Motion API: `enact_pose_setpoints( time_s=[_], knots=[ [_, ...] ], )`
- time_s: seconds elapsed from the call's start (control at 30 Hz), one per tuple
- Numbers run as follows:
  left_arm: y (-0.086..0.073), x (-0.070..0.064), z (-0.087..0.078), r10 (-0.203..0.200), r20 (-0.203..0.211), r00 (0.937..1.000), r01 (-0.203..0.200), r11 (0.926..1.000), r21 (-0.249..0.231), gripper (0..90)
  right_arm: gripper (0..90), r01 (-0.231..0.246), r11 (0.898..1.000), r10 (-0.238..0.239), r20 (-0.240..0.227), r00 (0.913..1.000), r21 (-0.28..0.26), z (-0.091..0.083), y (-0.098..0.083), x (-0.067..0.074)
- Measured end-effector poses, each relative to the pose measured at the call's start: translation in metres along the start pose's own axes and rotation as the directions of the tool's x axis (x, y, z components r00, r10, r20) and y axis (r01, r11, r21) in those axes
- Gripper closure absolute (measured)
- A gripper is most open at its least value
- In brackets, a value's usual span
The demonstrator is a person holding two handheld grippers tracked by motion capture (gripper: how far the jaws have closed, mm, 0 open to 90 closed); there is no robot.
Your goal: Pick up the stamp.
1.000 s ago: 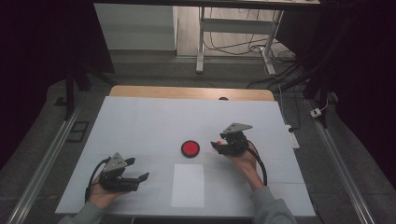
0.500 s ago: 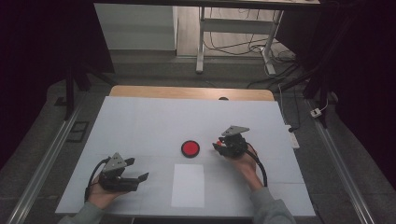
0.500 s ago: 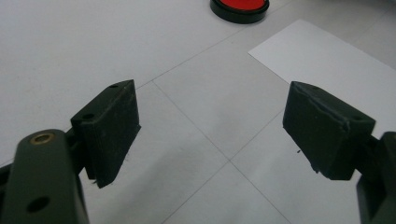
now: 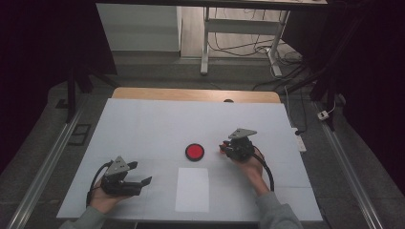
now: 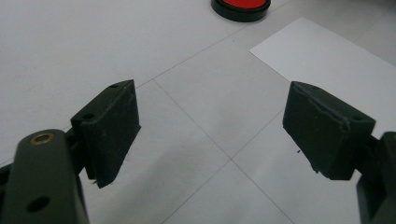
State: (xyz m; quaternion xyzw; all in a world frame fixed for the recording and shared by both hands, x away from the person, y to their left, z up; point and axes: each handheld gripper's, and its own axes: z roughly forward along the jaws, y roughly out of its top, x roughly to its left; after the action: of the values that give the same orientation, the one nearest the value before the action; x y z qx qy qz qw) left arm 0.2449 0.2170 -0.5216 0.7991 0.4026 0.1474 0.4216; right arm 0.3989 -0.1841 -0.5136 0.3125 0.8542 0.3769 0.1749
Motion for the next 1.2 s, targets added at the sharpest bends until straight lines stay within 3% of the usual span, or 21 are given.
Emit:
enact_pose_setpoints(
  time_s=[0.7,1.2],
  knots=[
    [-0.001,0.001,0.0,-0.005,-0.009,0.9999,0.005,1.0,0.0,19.4,71.8,0.002,0.997,-0.002,-0.002,1.0,-0.08,-0.012,0.005,0.004],
    [-0.001,0.002,0.0,-0.01,-0.014,0.9998,0.01,0.9999,-0.003,19.5,71.9,0.001,0.986,-0.007,-0.035,0.9994,-0.169,-0.033,0.013,0.012]
  ],
)
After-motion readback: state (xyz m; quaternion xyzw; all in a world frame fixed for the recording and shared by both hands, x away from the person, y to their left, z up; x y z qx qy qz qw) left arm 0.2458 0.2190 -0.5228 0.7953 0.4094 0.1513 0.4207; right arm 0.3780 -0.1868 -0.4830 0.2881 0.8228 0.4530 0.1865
